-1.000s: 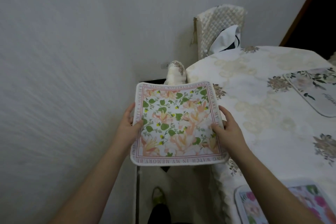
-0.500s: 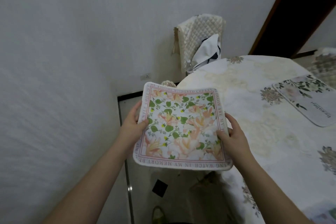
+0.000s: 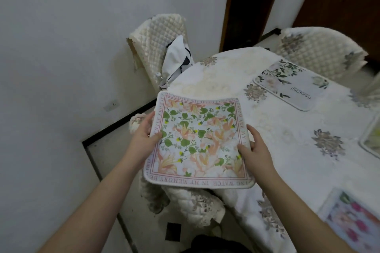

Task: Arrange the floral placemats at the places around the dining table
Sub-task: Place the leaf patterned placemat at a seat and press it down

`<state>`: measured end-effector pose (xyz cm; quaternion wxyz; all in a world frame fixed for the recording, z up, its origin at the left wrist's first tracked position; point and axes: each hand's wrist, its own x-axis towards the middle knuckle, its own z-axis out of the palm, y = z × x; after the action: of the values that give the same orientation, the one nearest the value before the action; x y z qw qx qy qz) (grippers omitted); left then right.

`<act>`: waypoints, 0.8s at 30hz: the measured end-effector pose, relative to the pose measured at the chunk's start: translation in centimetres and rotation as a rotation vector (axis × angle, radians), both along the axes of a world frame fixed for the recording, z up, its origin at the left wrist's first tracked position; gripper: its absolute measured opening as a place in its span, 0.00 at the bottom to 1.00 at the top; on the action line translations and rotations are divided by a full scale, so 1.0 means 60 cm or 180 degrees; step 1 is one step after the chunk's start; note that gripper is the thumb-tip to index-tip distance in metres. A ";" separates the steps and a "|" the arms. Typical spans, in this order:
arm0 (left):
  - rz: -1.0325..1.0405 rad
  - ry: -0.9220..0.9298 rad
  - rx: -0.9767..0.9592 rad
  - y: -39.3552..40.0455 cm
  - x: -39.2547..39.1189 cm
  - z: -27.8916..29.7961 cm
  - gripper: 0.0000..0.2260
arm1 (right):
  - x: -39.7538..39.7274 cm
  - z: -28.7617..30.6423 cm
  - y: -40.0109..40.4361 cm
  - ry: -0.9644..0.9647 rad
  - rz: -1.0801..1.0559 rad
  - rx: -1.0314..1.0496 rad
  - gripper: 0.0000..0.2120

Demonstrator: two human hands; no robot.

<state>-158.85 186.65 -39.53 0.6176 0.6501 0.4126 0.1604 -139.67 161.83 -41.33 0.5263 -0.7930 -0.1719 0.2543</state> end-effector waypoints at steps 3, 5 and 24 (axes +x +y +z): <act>-0.0158 0.0044 -0.0015 0.015 0.054 -0.010 0.30 | 0.033 -0.008 -0.008 0.0063 -0.0197 0.0015 0.28; -0.0284 0.0116 0.0014 0.024 0.085 -0.017 0.31 | 0.047 -0.018 -0.012 0.0152 -0.0324 0.0072 0.29; -0.1917 0.0209 -0.0130 0.045 0.340 -0.120 0.30 | 0.049 -0.093 -0.075 0.0447 -0.2042 -0.0064 0.29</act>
<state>-138.45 189.33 -46.75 0.6366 0.7355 0.2242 -0.0594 -136.75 157.31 -46.94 0.5823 -0.7923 0.1260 0.1313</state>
